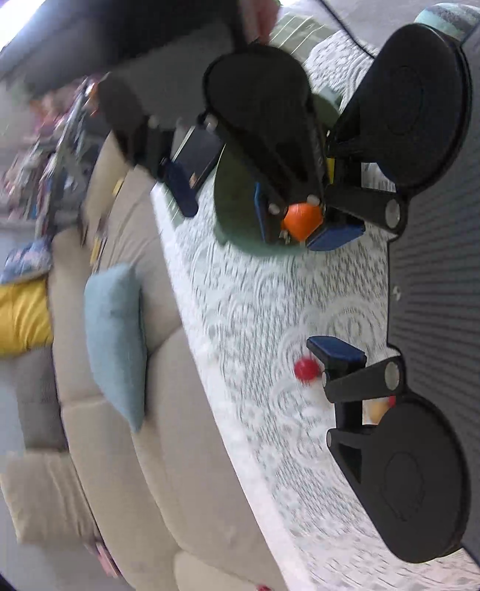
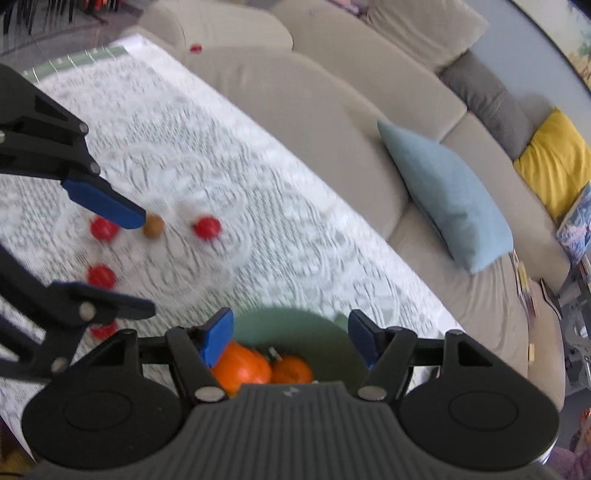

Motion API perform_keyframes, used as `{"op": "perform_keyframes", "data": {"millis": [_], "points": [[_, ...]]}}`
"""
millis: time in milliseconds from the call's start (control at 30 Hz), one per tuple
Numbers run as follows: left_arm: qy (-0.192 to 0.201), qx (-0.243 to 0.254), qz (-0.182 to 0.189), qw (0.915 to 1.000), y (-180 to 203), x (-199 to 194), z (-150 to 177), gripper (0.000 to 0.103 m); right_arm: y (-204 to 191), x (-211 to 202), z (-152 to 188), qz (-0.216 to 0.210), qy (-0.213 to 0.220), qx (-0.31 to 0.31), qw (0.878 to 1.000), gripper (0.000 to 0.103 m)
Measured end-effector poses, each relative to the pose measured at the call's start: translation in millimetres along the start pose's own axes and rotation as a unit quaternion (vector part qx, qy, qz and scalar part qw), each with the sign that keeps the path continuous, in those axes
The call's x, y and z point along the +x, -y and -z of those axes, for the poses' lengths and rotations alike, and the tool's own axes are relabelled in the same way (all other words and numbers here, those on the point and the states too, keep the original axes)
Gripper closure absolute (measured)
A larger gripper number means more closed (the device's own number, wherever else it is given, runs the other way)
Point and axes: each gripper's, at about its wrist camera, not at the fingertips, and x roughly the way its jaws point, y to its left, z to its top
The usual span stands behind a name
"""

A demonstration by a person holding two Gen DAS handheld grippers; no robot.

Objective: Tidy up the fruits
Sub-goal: 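Move both tools back over the red tomatoes on the table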

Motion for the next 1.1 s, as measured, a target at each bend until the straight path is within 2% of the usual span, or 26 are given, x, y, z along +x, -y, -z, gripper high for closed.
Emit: {"op": "perform_keyframes", "data": {"millis": [167, 300, 467, 600, 700, 800, 900, 1100], "points": [[0.009, -0.046, -0.025, 0.9986, -26.4, -17.6, 20.8, 0.04, -25.9, -6.9, -1.9, -0.015, 0.045, 0.056, 0.997, 0.037], [0.011, -0.079, -0.033, 0.9963, -43.5, -31.2, 40.2, 0.04, -45.2, -7.0, 5.4, -0.051, 0.063, 0.097, 0.992, 0.036], [0.015, -0.137, -0.033, 0.9899, -61.5, -43.6, 64.3, 0.04, -70.9, -5.9, 19.7, -0.079, 0.081, 0.144, 0.983, 0.033], [0.016, -0.157, -0.048, 0.9862, -67.6, -46.1, 81.9, 0.04, -87.4, -9.2, 35.5, -0.095, 0.094, 0.19, 0.973, 0.032], [0.019, -0.167, -0.054, 0.9842, -71.3, -48.6, 94.8, 0.04, -102.3, -9.6, 50.7, -0.084, 0.102, 0.221, 0.966, 0.032], [0.028, -0.167, -0.042, 0.9847, -72.7, -47.4, 107.1, 0.04, -115.9, -9.1, 63.6, -0.06, 0.111, 0.242, 0.962, 0.032], [0.036, -0.165, -0.031, 0.9851, -71.2, -43.2, 117.8, 0.04, -129.2, -6.7, 72.0, -0.041, 0.117, 0.244, 0.962, 0.033], [0.051, -0.158, -0.038, 0.9854, -70.5, -30.8, 129.9, 0.04, -140.7, 6.4, 84.1, -0.007, 0.123, 0.269, 0.955, 0.036]]}}
